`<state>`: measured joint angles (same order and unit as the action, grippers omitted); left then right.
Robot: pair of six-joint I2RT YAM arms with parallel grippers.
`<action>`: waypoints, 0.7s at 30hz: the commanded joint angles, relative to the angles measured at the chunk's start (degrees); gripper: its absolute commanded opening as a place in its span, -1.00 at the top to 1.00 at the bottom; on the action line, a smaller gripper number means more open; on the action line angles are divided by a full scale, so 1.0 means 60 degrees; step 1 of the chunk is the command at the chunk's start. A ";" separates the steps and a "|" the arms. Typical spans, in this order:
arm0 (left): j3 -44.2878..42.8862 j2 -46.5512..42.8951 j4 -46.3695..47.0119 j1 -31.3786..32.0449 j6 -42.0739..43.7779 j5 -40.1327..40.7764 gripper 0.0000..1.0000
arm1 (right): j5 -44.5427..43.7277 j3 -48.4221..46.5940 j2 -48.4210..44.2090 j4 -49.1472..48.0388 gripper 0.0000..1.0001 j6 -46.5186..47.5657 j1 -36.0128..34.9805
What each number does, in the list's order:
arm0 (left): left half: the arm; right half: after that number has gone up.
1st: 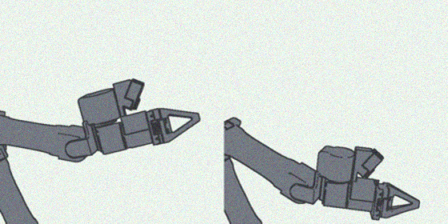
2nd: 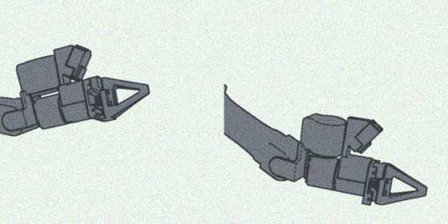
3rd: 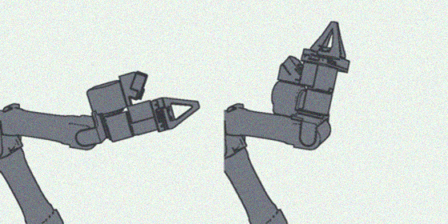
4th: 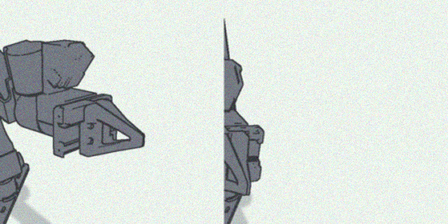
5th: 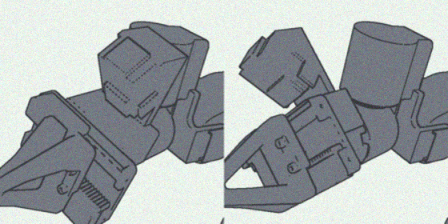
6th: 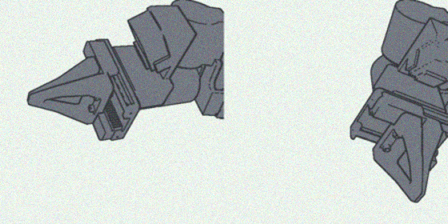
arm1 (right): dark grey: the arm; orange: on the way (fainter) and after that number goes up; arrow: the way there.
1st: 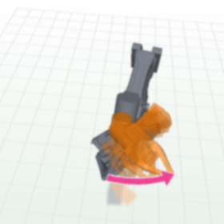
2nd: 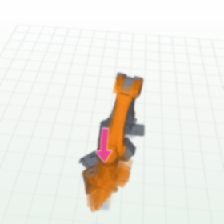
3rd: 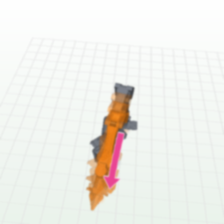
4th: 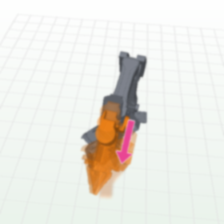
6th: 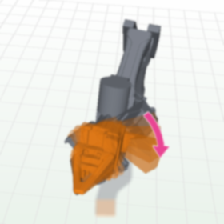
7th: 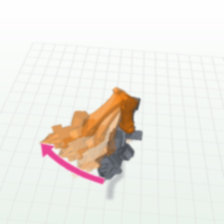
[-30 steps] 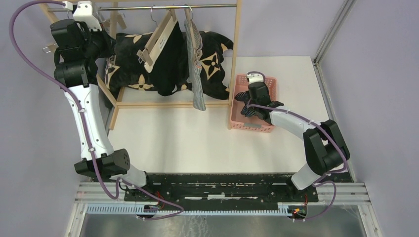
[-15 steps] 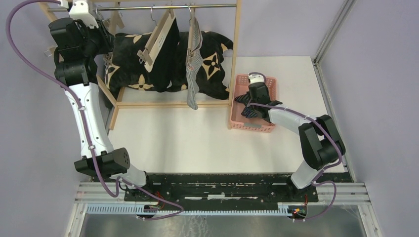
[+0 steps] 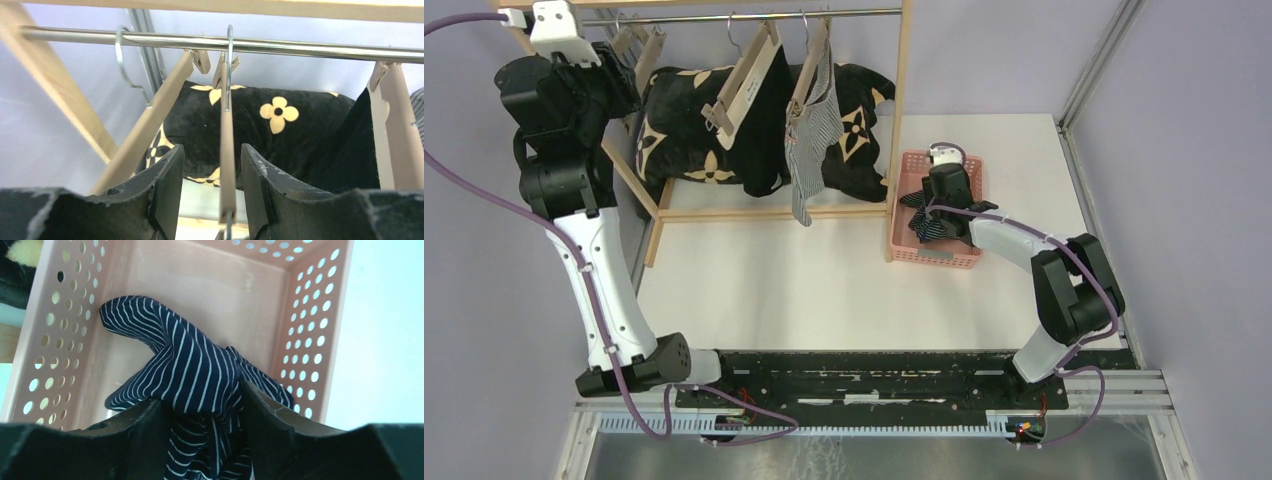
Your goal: Remove the underwear clipped to the hanger
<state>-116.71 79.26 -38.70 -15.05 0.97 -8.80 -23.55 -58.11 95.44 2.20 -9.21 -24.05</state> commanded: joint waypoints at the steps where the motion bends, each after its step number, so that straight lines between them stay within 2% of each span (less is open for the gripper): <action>1: 0.0073 -0.0857 0.0411 -0.0056 -0.0095 0.0880 -0.05 | -0.0447 -0.0634 -0.0838 -0.0168 -0.22 0.0336 0.0082; 4: 0.0287 -0.1357 0.0658 -0.0055 -0.0148 0.0884 -0.05 | -0.0508 -0.0662 -0.1240 -0.0118 -0.23 0.0480 0.0090; 8: 0.0334 -0.1673 0.0807 -0.0055 -0.0312 -0.0078 -0.05 | -0.0420 -0.0472 -0.1896 -0.0084 -0.24 0.0467 0.0086; 10: 0.0368 -0.1698 0.0898 -0.0055 -0.0408 -0.0553 -0.07 | -0.0254 -0.0266 -0.2289 -0.0231 -0.31 0.0491 0.0083; 12: 0.0372 -0.1656 0.0886 -0.0055 -0.0478 -0.0545 -0.25 | -0.0109 -0.0140 -0.2574 -0.0360 -0.47 0.0620 0.0092; 15: 0.0512 -0.1659 0.0928 -0.0061 -0.0571 -0.0712 -0.30 | -0.0173 -0.0220 -0.2660 -0.0124 -0.50 0.0714 0.0085; 21: 0.1235 -0.1498 0.2147 -0.0041 -0.1520 -0.2946 -0.26 | 0.0199 0.0130 -0.3520 -0.0090 -0.51 0.0463 0.0083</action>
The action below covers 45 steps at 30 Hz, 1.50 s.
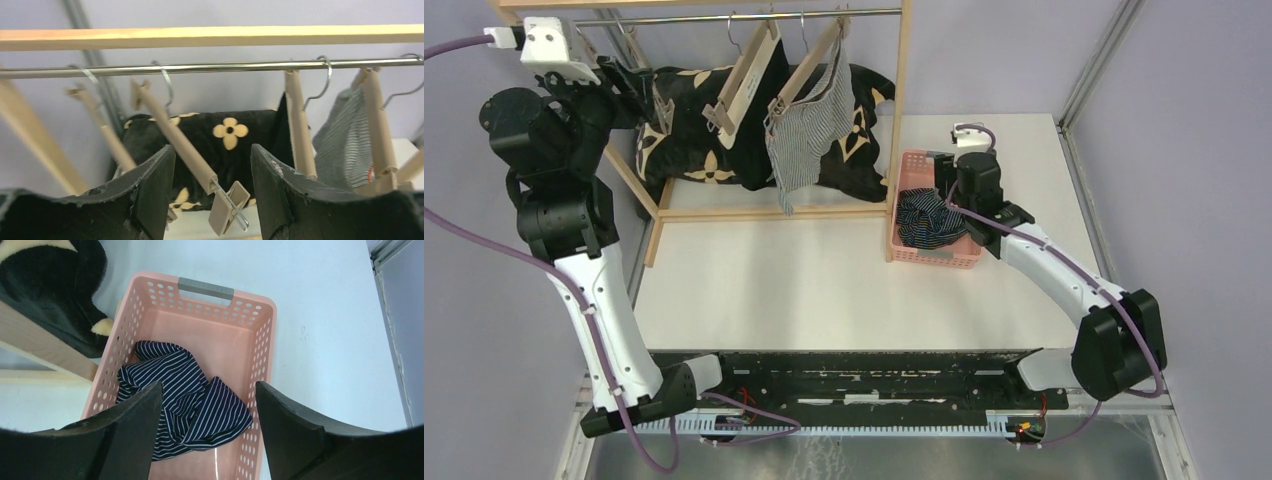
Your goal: Remove the underwear clipped to the hanger
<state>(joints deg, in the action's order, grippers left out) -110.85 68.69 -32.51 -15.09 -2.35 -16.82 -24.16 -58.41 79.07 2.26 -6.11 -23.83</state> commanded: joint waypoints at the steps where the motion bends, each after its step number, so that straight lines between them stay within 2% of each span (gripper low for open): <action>1: 0.0236 0.0397 0.1272 -0.0033 -0.1069 -0.1806 -0.25 | 0.0388 0.0212 -0.0942 -0.0057 -0.51 -0.0093 0.0047; 4: -0.0016 0.0777 0.1392 0.0004 -0.1306 -0.2081 -0.24 | 0.0520 0.0249 -0.1324 0.0090 -0.50 -0.0143 0.0054; 8: -0.1217 0.1484 0.0665 0.0415 -0.1349 -0.2238 -0.25 | 0.0682 0.0243 -0.1703 0.0196 -0.47 -0.0195 0.0049; 12: -0.3018 0.2255 -0.1047 0.2343 -0.0218 -0.0433 -0.25 | 0.0757 0.0253 -0.1804 0.0303 -0.46 -0.0187 0.0040; 14: -0.3425 0.2520 -0.1453 0.3226 0.0107 0.0076 -0.25 | 0.0748 0.0289 -0.1806 0.0320 -0.46 -0.0179 0.0040; 18: -0.3364 0.2742 -0.1827 0.3928 0.0411 0.1116 -0.25 | 0.0656 0.0353 -0.1861 0.0405 -0.46 -0.0144 0.0032; 25: -0.3087 0.2878 -0.1860 0.4440 0.0799 0.2120 -0.25 | 0.0508 0.0462 -0.2037 0.0339 -0.45 -0.0014 0.0031; 37: -0.2408 0.3041 -0.1533 0.4610 0.1036 0.2787 -0.23 | 0.0641 0.0564 -0.1922 0.0296 -0.44 -0.0028 0.0040; 45: -0.2136 0.3201 -0.1465 0.4650 0.0909 0.2730 -0.17 | 0.0665 0.0618 -0.1928 0.0230 -0.43 -0.0036 0.0036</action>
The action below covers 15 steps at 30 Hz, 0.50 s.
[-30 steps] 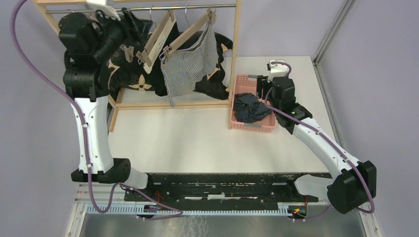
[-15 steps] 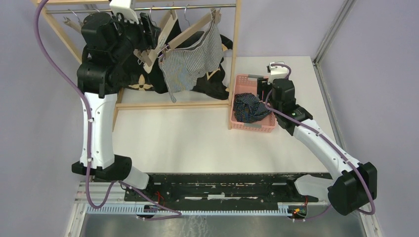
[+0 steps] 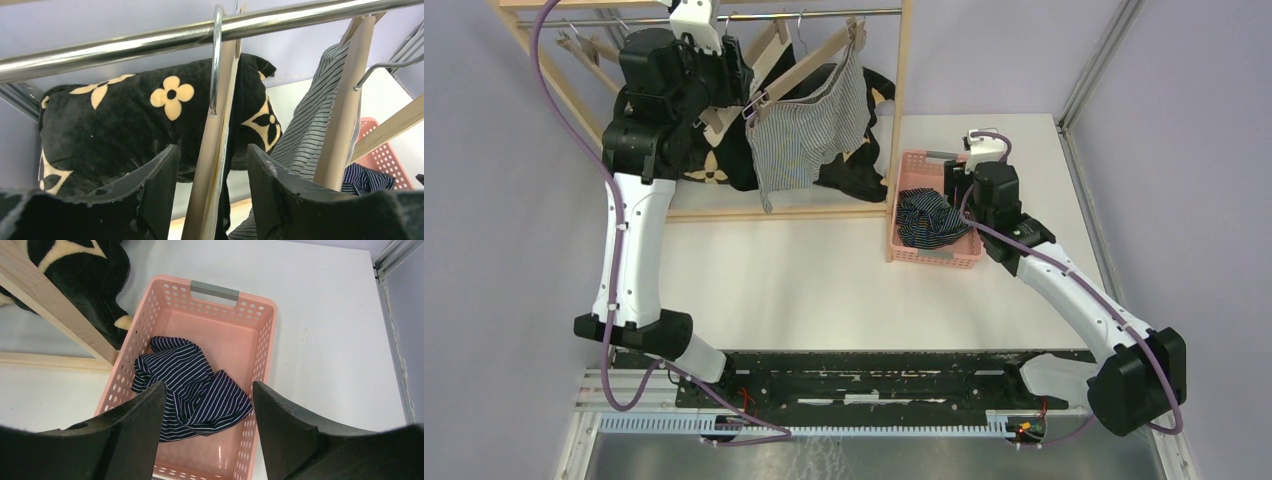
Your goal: Remove the underwear clipped to the hanger
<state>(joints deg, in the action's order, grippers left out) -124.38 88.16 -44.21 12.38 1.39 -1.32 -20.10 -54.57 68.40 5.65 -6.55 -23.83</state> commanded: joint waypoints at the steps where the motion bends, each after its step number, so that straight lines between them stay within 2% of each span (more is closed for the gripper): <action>1: 0.0225 -0.0098 0.0540 0.0095 0.0282 0.0147 -0.17 | -0.0019 -0.0018 -0.0139 -0.0340 -0.44 0.0040 0.0042; 7: 0.0732 -0.0355 0.0638 0.0116 0.0295 0.0235 -0.09 | 0.0002 0.0012 -0.0172 -0.0372 -0.43 0.0016 0.0043; 15: 0.1038 -0.0433 0.0923 0.0116 0.0213 0.0170 0.23 | 0.0185 0.0048 -0.0161 -0.0388 -0.43 -0.0035 0.0044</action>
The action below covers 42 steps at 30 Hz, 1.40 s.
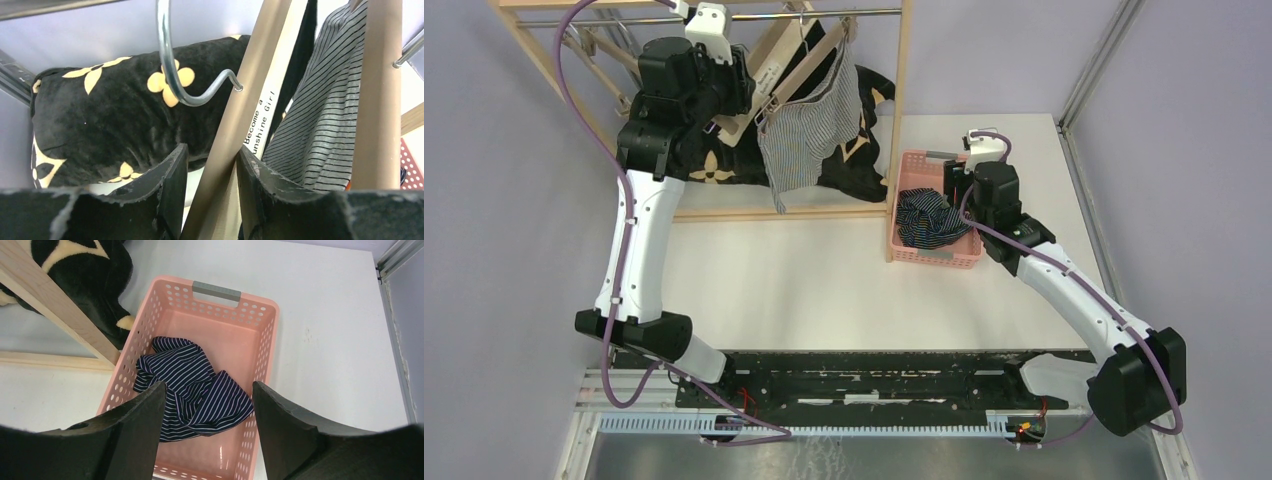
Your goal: Remove the underwear clipped to the hanger
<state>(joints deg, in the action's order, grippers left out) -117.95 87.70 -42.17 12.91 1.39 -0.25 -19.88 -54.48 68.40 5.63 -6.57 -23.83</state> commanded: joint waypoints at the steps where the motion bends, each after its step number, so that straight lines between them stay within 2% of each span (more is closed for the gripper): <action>1: -0.0046 -0.0352 0.0624 0.0040 0.0184 -0.0010 0.25 | 0.0189 0.0019 -0.0142 -0.0389 -0.43 -0.0042 0.0035; 4: -0.0022 -0.0426 0.0796 0.0039 0.0147 -0.0003 0.27 | 0.0341 -0.0008 -0.0060 -0.0372 -0.42 -0.0071 0.0028; 6: 0.0007 -0.0482 0.0917 0.0039 0.0122 -0.0006 0.42 | 0.0409 -0.0021 0.0013 -0.0391 -0.42 -0.0083 0.0028; 10: 0.0117 -0.0641 0.1139 0.0037 0.0052 0.0069 0.88 | 0.0470 -0.0044 0.0124 -0.0365 -0.42 -0.0106 0.0032; 11: 0.0145 -0.0677 0.1177 0.0032 0.0038 0.0095 0.94 | 0.0491 -0.0037 0.0137 -0.0366 -0.42 -0.0121 0.0043; 27: -0.0133 -0.1010 0.1526 0.0042 -0.0112 0.0379 0.95 | 0.0472 -0.0034 0.0108 -0.0392 -0.40 -0.0019 0.0032; 42: 0.2394 -0.3210 0.1692 0.0037 -0.0348 0.0813 0.95 | 0.0513 -0.0054 0.0241 -0.0476 -0.42 -0.0100 0.0033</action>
<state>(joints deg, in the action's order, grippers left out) -105.16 72.93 -36.91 12.99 1.30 2.98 -16.91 -54.46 69.49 5.58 -6.70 -23.83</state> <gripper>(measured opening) 0.150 0.704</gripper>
